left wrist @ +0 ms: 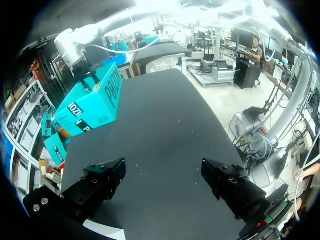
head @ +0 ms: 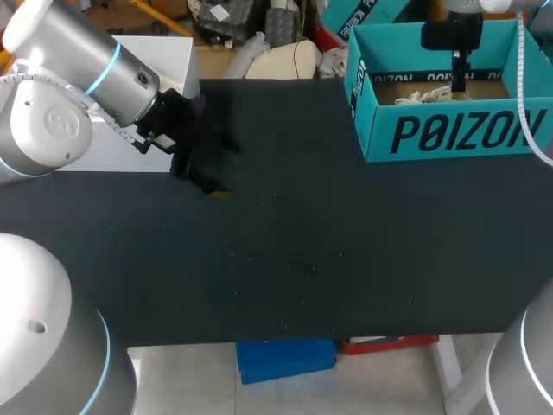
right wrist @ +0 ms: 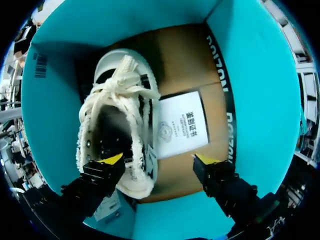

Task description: Take the shoe out of the shoebox, open the shoe tongue, remove and reinsert the insole, then place the shoe into the shoebox

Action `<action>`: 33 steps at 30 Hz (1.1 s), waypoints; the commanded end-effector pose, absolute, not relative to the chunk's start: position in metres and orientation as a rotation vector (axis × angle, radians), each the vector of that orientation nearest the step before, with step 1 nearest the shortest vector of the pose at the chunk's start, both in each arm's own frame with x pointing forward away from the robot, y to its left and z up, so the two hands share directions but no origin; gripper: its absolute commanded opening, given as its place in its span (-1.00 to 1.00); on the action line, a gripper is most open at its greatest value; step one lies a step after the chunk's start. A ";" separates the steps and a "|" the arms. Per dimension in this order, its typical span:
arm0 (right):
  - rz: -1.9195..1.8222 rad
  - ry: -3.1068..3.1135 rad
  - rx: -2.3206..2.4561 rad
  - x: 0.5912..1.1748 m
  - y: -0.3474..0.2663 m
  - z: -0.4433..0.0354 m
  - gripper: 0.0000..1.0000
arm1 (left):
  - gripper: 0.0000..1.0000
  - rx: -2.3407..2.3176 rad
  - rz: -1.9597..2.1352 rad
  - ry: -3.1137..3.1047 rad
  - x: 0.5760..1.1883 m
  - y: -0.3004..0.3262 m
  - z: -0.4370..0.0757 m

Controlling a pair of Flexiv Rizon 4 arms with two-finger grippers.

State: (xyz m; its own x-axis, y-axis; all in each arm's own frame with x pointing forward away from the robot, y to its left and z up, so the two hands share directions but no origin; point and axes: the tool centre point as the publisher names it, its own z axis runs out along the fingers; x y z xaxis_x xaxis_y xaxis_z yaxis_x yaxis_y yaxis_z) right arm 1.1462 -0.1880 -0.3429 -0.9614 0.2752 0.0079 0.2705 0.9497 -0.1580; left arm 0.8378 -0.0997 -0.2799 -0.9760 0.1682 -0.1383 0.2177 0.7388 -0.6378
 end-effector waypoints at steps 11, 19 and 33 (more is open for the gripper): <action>0.256 -3.182 -0.766 1.083 -0.156 -0.218 1.00 | 1.00 0.318 -1.063 2.857 0.837 -0.100 -0.281; 0.329 -3.119 -0.986 1.036 -0.117 -0.171 1.00 | 1.00 0.318 -1.063 2.857 0.837 -0.100 -0.281; 0.312 -2.993 -1.379 0.948 -0.033 -0.182 1.00 | 1.00 0.318 -1.063 2.857 0.837 -0.100 -0.281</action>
